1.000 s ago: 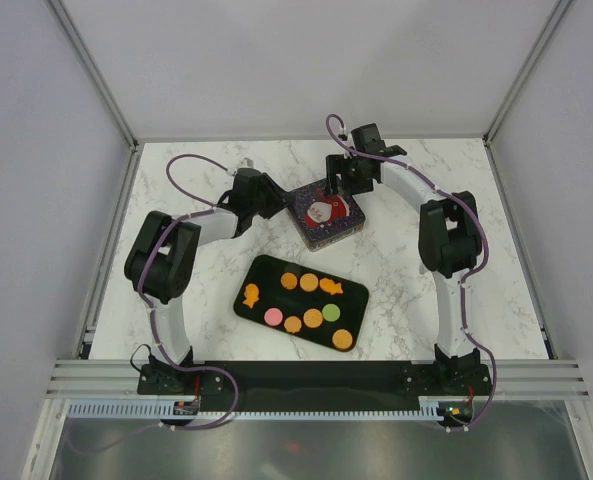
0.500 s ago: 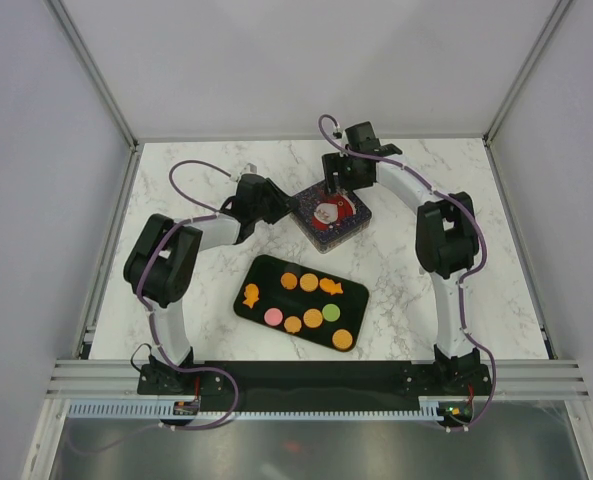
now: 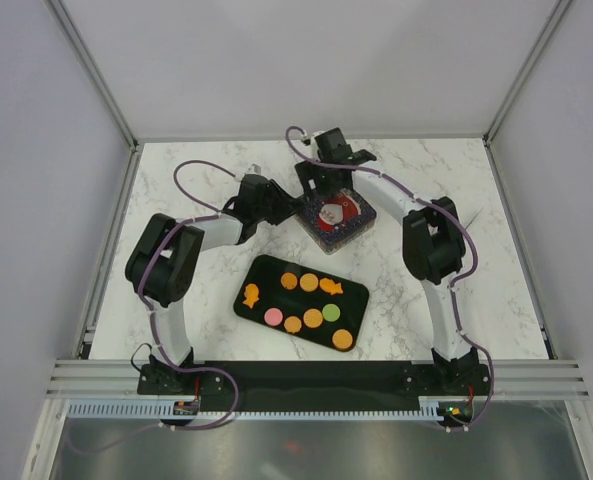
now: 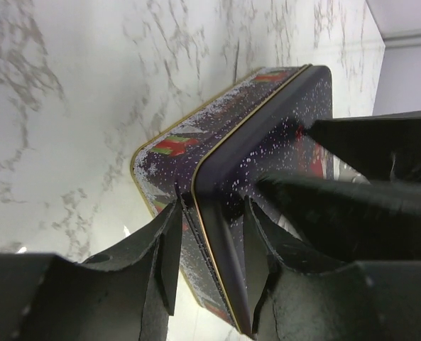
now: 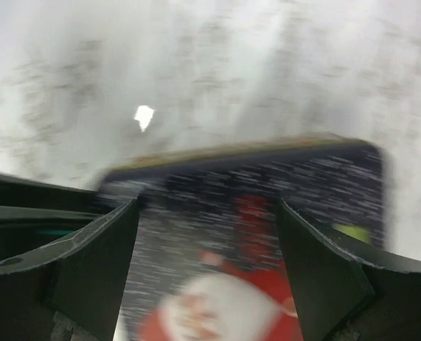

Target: Pack the cookies

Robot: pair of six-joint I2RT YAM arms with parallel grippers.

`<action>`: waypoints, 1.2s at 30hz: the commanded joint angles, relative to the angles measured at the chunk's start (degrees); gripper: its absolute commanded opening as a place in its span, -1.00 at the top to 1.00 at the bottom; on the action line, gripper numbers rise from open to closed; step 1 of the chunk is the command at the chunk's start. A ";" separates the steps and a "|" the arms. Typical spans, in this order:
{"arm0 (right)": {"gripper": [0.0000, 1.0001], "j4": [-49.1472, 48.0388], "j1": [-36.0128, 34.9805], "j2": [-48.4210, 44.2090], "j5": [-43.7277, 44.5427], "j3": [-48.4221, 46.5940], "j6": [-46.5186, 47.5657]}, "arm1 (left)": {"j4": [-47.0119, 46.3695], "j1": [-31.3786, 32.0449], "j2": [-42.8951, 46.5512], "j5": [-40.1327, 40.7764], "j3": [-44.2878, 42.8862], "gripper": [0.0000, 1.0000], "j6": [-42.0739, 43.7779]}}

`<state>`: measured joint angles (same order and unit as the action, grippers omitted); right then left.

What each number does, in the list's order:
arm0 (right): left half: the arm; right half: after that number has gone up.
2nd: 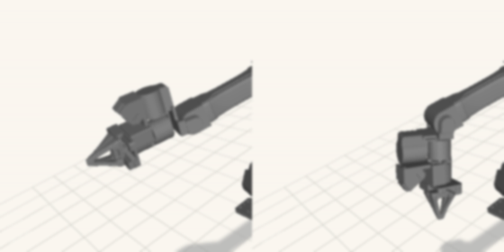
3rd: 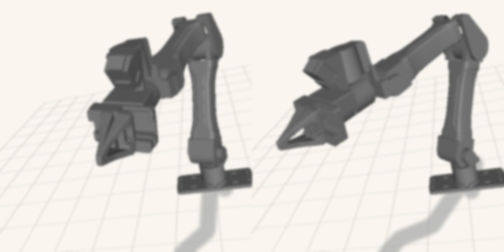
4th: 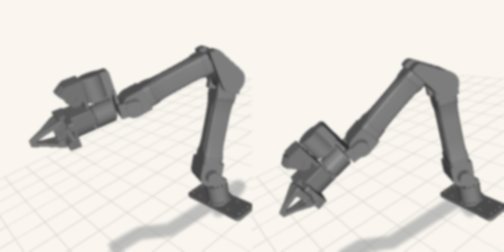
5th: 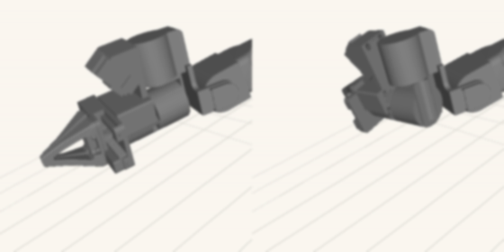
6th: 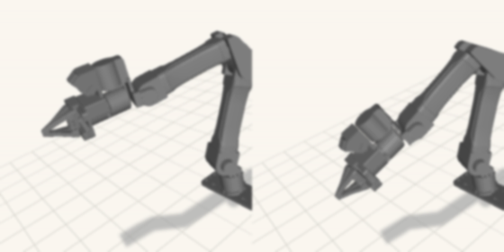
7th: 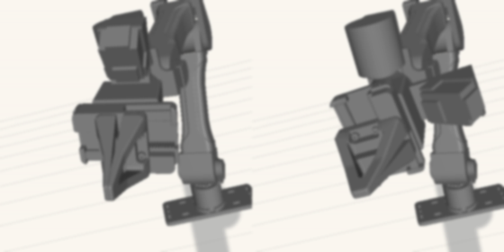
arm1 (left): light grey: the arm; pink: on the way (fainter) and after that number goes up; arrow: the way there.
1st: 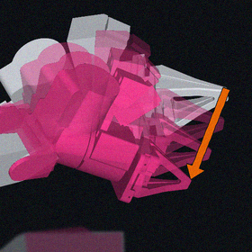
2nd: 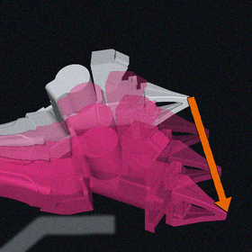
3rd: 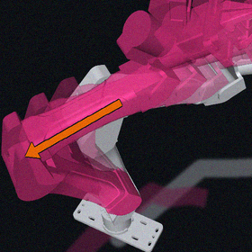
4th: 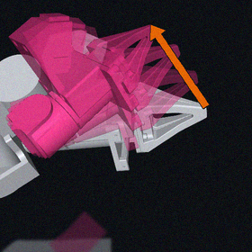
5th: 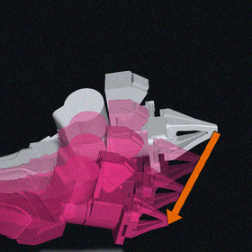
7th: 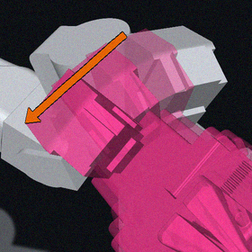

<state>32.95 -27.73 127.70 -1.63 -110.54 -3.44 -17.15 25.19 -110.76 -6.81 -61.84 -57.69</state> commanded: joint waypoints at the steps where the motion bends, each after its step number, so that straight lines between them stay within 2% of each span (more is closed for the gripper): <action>1: -0.72 1.94 -7.43 3.52 -4.87 -1.43 -2.09 | 13.98 4.08 -4.99 -5.94 2.87 0.95 1.79; 4: -0.67 0.81 -8.22 3.61 -6.37 -0.56 -4.37 | 13.89 3.99 -4.90 -6.37 3.22 0.95 2.23; 12: -0.47 -2.09 -7.78 0.98 -1.97 4.63 -7.28 | 12.93 3.29 -4.55 -7.08 3.05 0.95 3.55; 19: -0.50 -3.24 -2.69 -1.75 -3.73 0.77 -11.14 | 12.14 1.44 -3.24 -8.13 1.99 0.95 4.86; 25: -0.61 -5.96 5.04 -8.95 -4.78 4.62 -15.54 | 12.14 1.35 -2.44 -8.31 0.41 0.60 6.62; 28: -0.62 -7.55 7.94 -12.64 -5.75 11.11 -16.86 | 11.09 1.26 -1.83 -8.40 -0.20 0.32 7.59; 36: -0.61 -12.99 12.43 -21.26 -8.30 24.22 -19.67 | 9.06 0.56 0.89 -9.98 -3.45 -0.03 10.32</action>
<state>23.16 -16.21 109.67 -7.29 -89.21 -20.53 -12.93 25.82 -110.52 -16.51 -63.64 -52.56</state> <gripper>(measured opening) 0.807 0.507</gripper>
